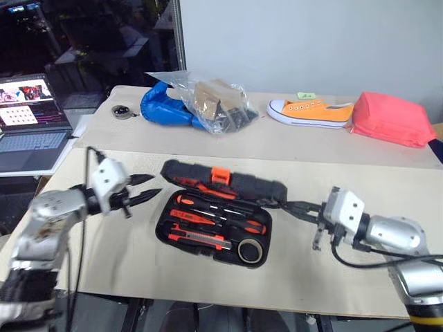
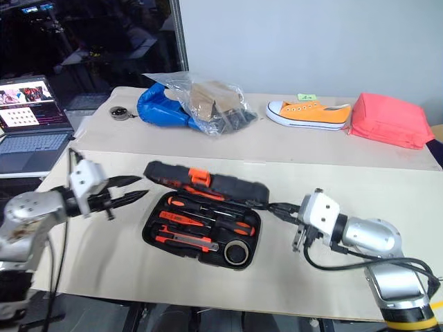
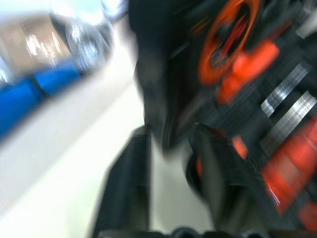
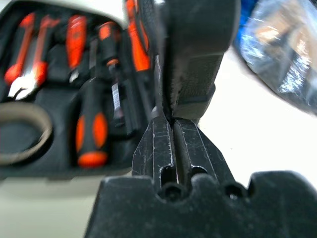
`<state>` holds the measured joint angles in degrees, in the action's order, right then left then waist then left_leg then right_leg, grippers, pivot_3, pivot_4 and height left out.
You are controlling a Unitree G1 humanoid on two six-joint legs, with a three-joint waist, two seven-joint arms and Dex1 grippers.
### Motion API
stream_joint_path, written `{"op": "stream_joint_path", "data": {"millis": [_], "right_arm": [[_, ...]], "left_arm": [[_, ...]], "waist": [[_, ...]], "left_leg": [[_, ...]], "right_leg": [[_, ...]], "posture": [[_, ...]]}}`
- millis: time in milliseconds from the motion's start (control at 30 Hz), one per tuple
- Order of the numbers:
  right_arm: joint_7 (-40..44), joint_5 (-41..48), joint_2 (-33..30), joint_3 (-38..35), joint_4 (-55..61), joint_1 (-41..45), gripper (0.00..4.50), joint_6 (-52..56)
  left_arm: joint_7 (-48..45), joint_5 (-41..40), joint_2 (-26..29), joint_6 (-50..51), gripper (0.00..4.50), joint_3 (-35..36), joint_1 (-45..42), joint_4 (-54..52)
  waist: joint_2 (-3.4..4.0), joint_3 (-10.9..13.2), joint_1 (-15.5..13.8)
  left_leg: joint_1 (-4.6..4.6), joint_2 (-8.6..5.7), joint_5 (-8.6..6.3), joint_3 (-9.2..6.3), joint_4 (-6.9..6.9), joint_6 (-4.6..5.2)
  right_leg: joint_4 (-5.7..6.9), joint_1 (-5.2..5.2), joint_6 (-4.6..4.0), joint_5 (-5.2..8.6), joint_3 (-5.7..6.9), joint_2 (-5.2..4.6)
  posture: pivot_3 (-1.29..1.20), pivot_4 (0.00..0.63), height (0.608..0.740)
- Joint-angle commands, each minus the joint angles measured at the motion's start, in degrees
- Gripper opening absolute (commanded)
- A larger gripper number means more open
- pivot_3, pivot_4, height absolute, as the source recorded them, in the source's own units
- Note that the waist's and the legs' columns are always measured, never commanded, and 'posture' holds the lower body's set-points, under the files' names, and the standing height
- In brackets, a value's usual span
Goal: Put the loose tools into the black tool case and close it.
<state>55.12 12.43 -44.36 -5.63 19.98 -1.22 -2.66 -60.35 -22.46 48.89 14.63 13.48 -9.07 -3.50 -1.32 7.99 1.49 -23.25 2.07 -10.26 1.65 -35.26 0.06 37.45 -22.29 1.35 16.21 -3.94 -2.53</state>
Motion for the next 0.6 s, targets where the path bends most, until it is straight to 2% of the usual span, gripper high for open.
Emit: {"op": "stream_joint_path", "data": {"millis": [33, 133, 233, 300, 400, 500, 533, 600], "right_arm": [[4.58, -0.08, -4.84, -2.6, 2.21, -5.88, 0.0, -1.58], [9.05, 2.75, -9.87, -7.22, 3.76, -13.41, 0.0, -0.25], [14.88, 3.49, -14.6, -11.18, 3.44, -21.86, 0.99, 0.08], [17.38, 9.41, -15.87, -14.37, 6.17, -27.64, 1.63, 7.46], [20.95, 13.06, -17.03, -17.75, 8.9, -32.95, 1.63, 12.89], [19.71, 19.79, -16.17, -17.09, 13.08, -30.94, 1.63, 18.75], [18.57, 21.14, -15.77, -15.49, 14.72, -29.64, 1.08, 20.45], [16.57, 19.51, -14.72, -10.27, 17.08, -26.67, 0.55, 20.92]], "left_arm": [[-4.21, -8.04, 4.51, 6.72, 3.51, 8.57, 3.52, -5.5], [-7.0, -15.71, 7.51, 14.7, 4.44, 13.27, 6.56, -10.27], [-9.06, -21.46, 9.4, 20.76, 4.5, 16.09, 10.57, -16.33], [-9.6, -24.51, 10.41, 23.61, 4.5, 17.28, 12.27, -19.66], [-9.44, -27.36, 10.86, 26.19, 4.5, 18.11, 13.55, -23.08], [-8.93, -29.77, 10.76, 27.46, 4.5, 17.78, 13.77, -26.54], [-9.1, -30.69, 10.83, 27.91, 4.5, 17.74, 13.99, -27.78], [-9.99, -31.39, 11.16, 28.02, 4.5, 17.44, 14.83, -30.08]], "waist": [[-0.01, 0.0, -0.71], [-0.04, -0.02, -2.15], [-0.12, -0.09, -2.46], [-0.13, -0.09, -2.25], [-0.05, -0.1, -1.53], [-0.13, -0.06, -0.48], [-0.16, -0.04, -0.34], [-0.23, 0.0, -0.21]], "left_leg": [[0.03, 0.01, 0.0, -0.01, -0.01, 0.0], [0.09, 0.0, 0.01, 0.02, -0.07, -0.01], [0.26, 0.04, 0.0, 0.14, -0.07, -0.01], [0.21, 0.06, 0.0, 0.44, 0.04, -0.01], [0.15, 0.15, 0.0, 0.4, 0.04, 0.0], [0.33, 0.47, 0.0, 0.38, 0.06, 0.0], [0.41, 0.6, 0.0, 0.38, 0.03, -0.01], [0.52, 0.8, 0.0, 0.38, 0.02, -0.02]], "right_leg": [[-0.01, 0.05, 0.03, 0.02, 0.02, -0.06], [-0.17, 0.25, 0.11, 0.07, 0.11, -0.2], [-0.38, 0.39, 0.21, 0.14, 0.24, -0.37], [-0.42, 0.63, 0.3, 0.3, 0.31, -0.68], [-0.35, 0.55, 0.3, 0.36, 0.19, -0.64], [-0.37, 0.62, 0.42, 0.41, 0.11, -0.37], [-0.38, 0.68, 0.39, 0.4, 0.05, -0.2], [-0.38, 0.68, 0.14, 0.33, -0.01, 0.06]], "posture": [[0.0, 0.15, 0.74], [0.0, 0.15, 0.74], [0.0, 0.15, 0.74], [0.0, 0.15, 0.74], [0.0, 0.15, 0.74], [0.0, 0.15, 0.74], [0.0, 0.15, 0.74], [0.0, 0.15, 0.74]]}}
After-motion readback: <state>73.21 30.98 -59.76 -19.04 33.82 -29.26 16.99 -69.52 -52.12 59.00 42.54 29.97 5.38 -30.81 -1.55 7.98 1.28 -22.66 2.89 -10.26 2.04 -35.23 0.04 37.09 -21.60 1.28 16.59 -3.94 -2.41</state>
